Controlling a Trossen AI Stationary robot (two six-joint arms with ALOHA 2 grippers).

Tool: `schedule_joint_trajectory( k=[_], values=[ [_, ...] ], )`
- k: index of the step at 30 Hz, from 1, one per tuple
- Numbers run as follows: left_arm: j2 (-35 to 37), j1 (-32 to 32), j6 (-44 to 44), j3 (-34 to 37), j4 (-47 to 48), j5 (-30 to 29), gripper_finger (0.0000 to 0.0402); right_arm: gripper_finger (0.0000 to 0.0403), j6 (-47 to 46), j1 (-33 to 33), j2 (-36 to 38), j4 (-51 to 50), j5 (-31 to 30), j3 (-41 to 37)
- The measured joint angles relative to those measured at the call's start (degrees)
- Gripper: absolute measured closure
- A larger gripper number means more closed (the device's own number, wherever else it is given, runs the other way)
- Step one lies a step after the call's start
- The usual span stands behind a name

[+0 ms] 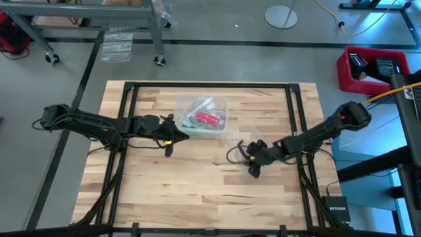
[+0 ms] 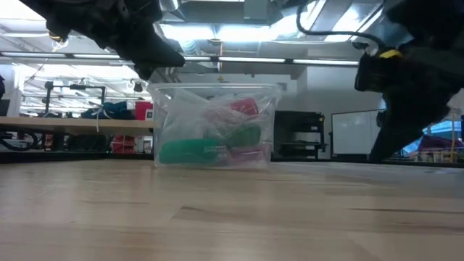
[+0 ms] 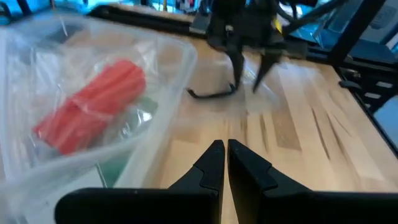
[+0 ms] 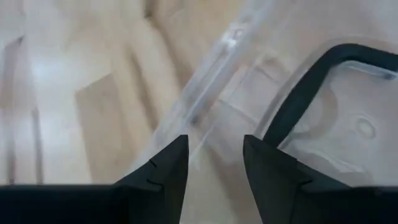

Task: Roll bandage
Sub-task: Close the transparent container

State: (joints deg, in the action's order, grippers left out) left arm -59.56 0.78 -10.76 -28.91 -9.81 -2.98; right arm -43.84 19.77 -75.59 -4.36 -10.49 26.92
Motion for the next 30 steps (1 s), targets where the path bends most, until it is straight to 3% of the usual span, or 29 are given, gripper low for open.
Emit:
schedule_joint_trajectory(
  k=[4,8,11,17,23,30],
  values=[
    [-1.6,0.0,0.8,0.0,-3.55,-0.45,0.0389,0.0246,-0.87,3.49,-4.76,3.47,-1.08,1.05],
    [-4.96,0.0,0.74,0.0,-6.81,-0.45,0.0389,0.0246,2.32,4.38,-9.81,1.92,-1.46,6.87],
    [-8.43,0.26,0.87,0.0,-8.89,-0.49,0.0389,0.0246,6.87,4.15,-10.51,-7.72,-2.05,13.41],
    [-15.74,1.98,-0.32,-0.09,-13.75,-0.77,0.0389,0.0246,13.46,3.82,-10.49,-27.46,-12.22,23.45],
    [-18.06,3.57,0.16,-0.18,-13.63,-0.35,0.039,0.0246,12.78,2.66,-10.52,-31.73,-12.17,19.68],
    [-12.33,2.13,0.91,0.0,-12.43,-0.43,0.039,0.0246,11.08,2.55,-10.53,-27.13,-11.79,16.78]
  ],
)
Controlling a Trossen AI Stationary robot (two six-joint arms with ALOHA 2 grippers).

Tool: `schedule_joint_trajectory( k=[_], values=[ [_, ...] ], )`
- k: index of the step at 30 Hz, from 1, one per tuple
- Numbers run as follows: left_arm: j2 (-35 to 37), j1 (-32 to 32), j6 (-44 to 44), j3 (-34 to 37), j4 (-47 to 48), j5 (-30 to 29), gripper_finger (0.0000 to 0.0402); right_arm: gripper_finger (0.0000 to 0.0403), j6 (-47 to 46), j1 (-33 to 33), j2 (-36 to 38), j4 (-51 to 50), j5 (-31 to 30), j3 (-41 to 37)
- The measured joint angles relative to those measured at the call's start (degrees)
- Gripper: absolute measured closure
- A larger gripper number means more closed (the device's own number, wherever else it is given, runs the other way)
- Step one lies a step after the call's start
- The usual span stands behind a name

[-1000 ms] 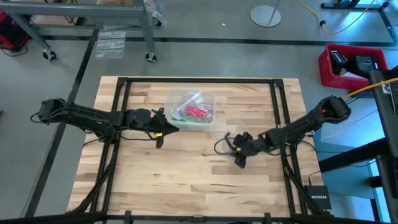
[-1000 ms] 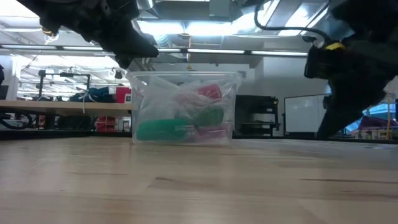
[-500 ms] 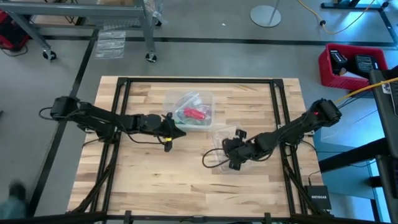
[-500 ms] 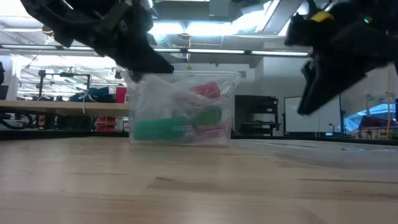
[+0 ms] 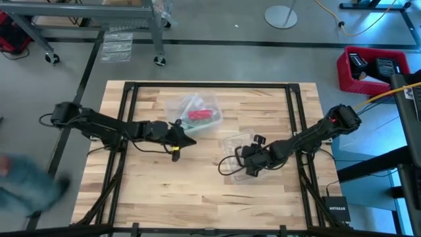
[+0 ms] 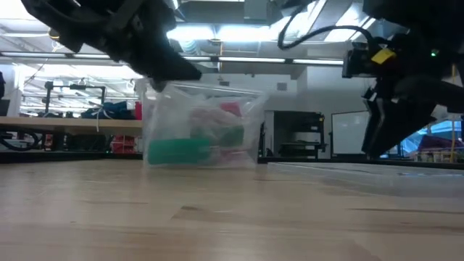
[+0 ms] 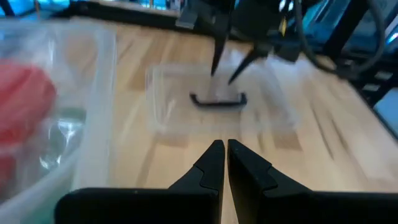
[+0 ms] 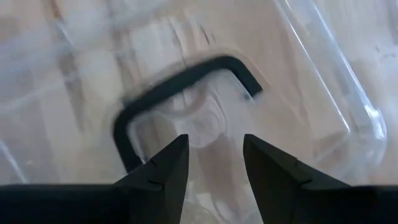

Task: Roll bandage
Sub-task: Close the transparent container

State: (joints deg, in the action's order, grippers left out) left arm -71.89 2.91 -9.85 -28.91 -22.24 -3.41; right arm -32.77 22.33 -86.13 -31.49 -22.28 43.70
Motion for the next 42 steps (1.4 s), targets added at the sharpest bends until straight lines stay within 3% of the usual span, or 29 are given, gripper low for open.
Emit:
schedule_joint_trajectory(
  k=[7,13,19,26,30,36,42],
  values=[
    [7.42,-1.55,2.8,0.0,2.6,-0.23,0.0389,0.0246,0.06,0.02,-1.56,1.83,1.44,0.0],
    [11.31,2.77,4.57,-0.04,1.79,-0.28,0.0389,0.0246,-0.12,0.15,-5.63,6.22,5.12,0.07],
    [5.96,10.3,2.91,-0.04,1.99,-5.18,0.039,0.0246,-0.2,0.13,-10.54,22.39,6.38,0.2],
    [-3.46,13.28,-6.43,-0.04,0.38,-7.6,0.0389,0.0246,-2.81,0.13,-15.22,35.18,6.31,1.84],
    [-9.36,14.29,-10.64,-0.09,-4.56,-7.73,0.0389,0.0246,0.93,0.13,-15.35,33.27,6.25,4.26],
    [-18.04,15.39,-15.58,-0.15,-11.63,-7.72,0.0389,0.0246,9.99,0.15,-10.62,16.3,4.65,10.62],
    [-26.35,15.49,-17.84,-0.16,-18.2,-8.06,0.0389,0.0246,15.36,0.07,-9.96,10.79,2.33,9.37]
  ],
)
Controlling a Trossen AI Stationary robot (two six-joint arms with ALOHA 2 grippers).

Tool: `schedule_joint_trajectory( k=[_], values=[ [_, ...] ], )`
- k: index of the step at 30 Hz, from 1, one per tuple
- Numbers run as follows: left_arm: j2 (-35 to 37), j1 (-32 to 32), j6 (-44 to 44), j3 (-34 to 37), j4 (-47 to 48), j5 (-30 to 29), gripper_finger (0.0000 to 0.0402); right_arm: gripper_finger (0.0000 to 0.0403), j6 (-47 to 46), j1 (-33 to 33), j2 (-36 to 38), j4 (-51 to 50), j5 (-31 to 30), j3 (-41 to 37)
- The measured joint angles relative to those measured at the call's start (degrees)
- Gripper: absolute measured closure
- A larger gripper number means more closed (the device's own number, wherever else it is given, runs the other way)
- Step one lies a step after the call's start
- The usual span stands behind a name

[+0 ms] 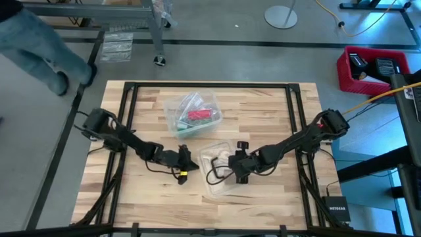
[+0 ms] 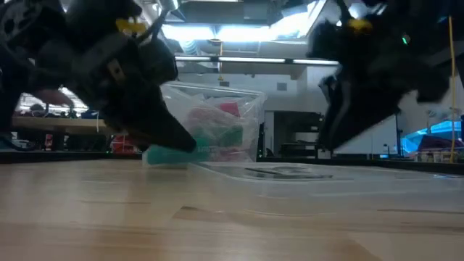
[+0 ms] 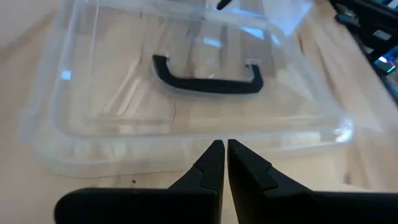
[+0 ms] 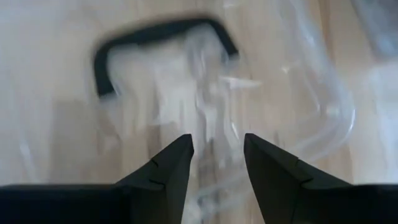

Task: Roll bandage
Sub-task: Close the transparent container

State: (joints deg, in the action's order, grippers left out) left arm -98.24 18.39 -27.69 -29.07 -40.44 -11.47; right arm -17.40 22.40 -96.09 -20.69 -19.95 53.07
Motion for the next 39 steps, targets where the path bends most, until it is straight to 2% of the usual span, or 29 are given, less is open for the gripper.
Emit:
schedule_joint_trajectory(
  k=[4,8,15,19,26,32,35,39],
  values=[
    [-5.73,-0.27,-0.83,-0.07,-5.07,-0.19,0.0389,0.0246,-3.51,-0.32,-0.61,1.13,1.82,-3.71],
    [-8.51,-1.33,-0.69,-1.49,-5.22,-0.49,0.0389,0.0246,-8.44,-0.25,-0.59,6.88,4.7,-5.89],
    [-8.15,-4.58,-7.41,-1.57,-3.81,-5.73,0.0389,0.0246,-17.29,0.02,-3.47,18.19,14.05,-5.98],
    [-7.82,-5.78,-9.29,-1.58,-4.98,-7.42,0.0389,0.0246,-16.39,0.62,-5.44,25.69,15.09,-5.96],
    [-6.5,-5.49,-8.46,-2.4,-6.28,-2.76,0.0389,0.0246,-3.8,-0.92,-3.22,25.06,14.48,-1.54],
    [-2.4,-2.0,-4.95,-2.33,-5.23,-2.03,0.0389,0.0246,16.34,-2.92,-3.92,22.11,14.37,5.49],
    [-1.83,-0.46,-4.06,-2.33,-5.14,-2.05,0.0389,0.0246,24.69,-4.43,-5.61,17.33,15.03,8.97],
    [-3.02,0.45,-3.84,-2.34,-3.96,-2.78,0.0389,0.0246,29.05,-6.7,-10.16,7.19,17.16,15.53]
  ],
)
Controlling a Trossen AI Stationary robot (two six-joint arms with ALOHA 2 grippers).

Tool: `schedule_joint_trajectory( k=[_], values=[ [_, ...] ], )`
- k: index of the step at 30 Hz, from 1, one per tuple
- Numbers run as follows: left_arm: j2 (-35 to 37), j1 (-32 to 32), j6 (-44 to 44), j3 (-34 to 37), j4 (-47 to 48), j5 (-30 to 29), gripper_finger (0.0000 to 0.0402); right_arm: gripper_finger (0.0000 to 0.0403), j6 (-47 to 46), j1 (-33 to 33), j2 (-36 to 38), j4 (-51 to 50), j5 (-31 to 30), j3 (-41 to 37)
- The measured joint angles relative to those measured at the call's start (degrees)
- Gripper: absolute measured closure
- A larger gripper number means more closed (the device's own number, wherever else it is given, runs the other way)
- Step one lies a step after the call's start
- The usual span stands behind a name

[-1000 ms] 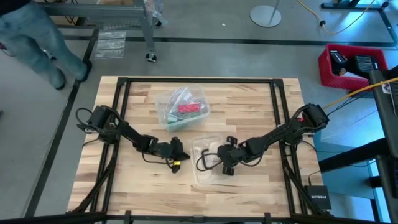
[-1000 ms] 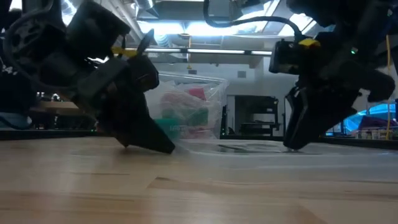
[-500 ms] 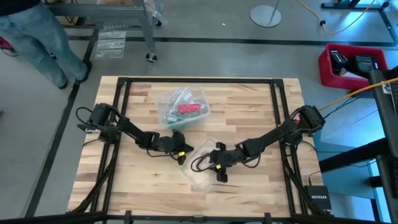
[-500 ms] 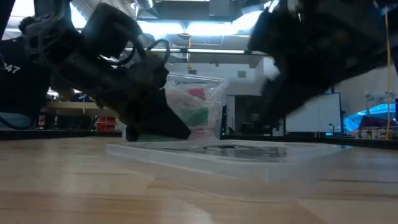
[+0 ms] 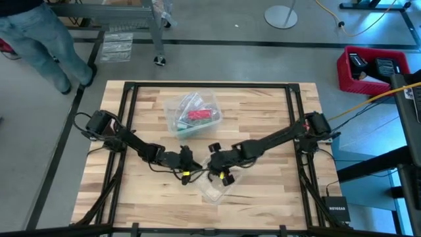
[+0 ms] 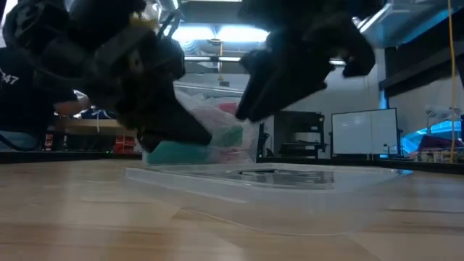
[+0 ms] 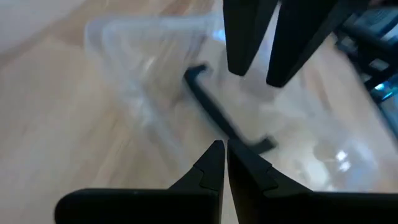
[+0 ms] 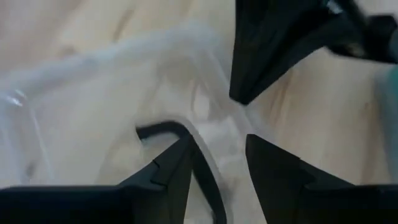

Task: Roll bandage
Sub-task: Close the transparent container

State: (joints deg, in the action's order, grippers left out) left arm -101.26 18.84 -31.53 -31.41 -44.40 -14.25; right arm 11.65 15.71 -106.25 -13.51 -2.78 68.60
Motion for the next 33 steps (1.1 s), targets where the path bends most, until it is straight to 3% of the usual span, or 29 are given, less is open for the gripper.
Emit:
schedule_joint_trajectory(
  k=[7,16,26,33],
  values=[
    [-3.04,-0.11,-3.04,0.01,0.5,-1.6,0.0389,0.0246,3.83,-0.73,-6.56,-11.96,2.99,7.24],
    [-3.53,-0.11,-2.09,-0.03,0.34,-2.7,0.0389,0.0248,4.1,-1.22,-7.27,-12.0,2.87,7.43],
    [-3.53,-0.07,-1.46,-0.03,0.44,-2.73,0.0389,0.0302,5.26,-1.2,-8.7,-11.94,3.88,7.43],
    [-3.6,-0.07,-1.46,-0.02,0.48,-2.77,0.0389,0.0306,6.82,-1.2,-10.6,-11.28,2.23,7.61]
  ],
)
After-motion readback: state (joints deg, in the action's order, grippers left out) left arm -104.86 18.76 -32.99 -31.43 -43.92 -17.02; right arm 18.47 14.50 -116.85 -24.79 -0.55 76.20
